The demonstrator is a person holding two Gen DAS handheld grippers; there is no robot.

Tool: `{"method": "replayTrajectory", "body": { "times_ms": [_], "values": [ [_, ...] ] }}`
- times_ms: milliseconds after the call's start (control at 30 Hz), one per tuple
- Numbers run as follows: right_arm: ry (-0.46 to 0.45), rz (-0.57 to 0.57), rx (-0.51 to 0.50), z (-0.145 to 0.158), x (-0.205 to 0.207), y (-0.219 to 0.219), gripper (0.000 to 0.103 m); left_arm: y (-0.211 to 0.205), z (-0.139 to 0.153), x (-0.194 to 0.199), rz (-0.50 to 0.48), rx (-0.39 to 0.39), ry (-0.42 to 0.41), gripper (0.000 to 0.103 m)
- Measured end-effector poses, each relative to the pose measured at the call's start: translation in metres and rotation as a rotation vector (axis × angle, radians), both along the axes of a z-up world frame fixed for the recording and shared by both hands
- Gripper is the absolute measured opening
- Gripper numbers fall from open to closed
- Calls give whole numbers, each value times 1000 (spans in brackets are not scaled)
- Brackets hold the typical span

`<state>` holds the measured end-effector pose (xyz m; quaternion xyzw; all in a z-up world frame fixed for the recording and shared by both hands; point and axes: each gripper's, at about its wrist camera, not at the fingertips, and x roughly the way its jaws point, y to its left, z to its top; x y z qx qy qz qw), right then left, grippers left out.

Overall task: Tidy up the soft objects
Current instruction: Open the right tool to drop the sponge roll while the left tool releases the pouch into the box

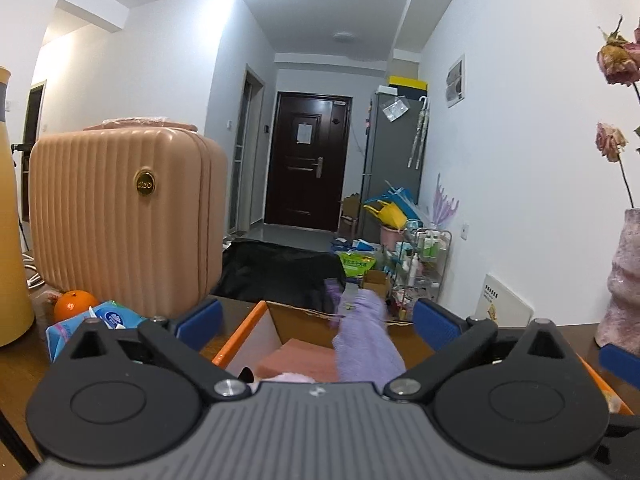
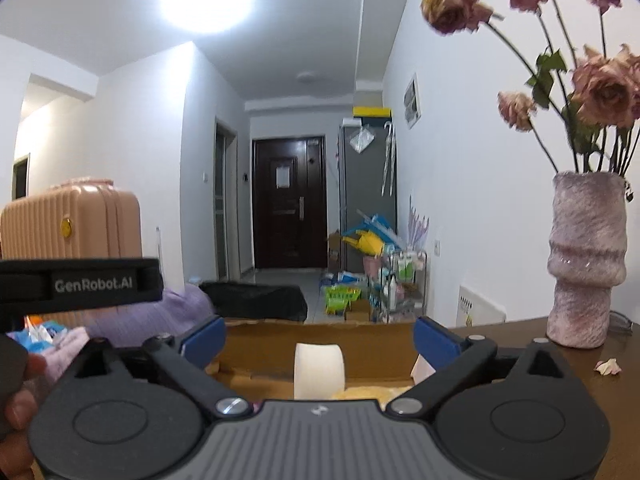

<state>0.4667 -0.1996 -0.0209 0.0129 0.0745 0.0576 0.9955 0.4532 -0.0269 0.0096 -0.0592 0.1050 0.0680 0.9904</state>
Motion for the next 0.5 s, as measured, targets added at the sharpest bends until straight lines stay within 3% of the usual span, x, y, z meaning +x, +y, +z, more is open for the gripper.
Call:
{"method": "replayTrajectory", "body": {
  "times_ms": [500],
  "values": [
    [-95,-1,-11,10,-72,-18,103,4,13,-69,-16,24,-49,103]
  ]
}}
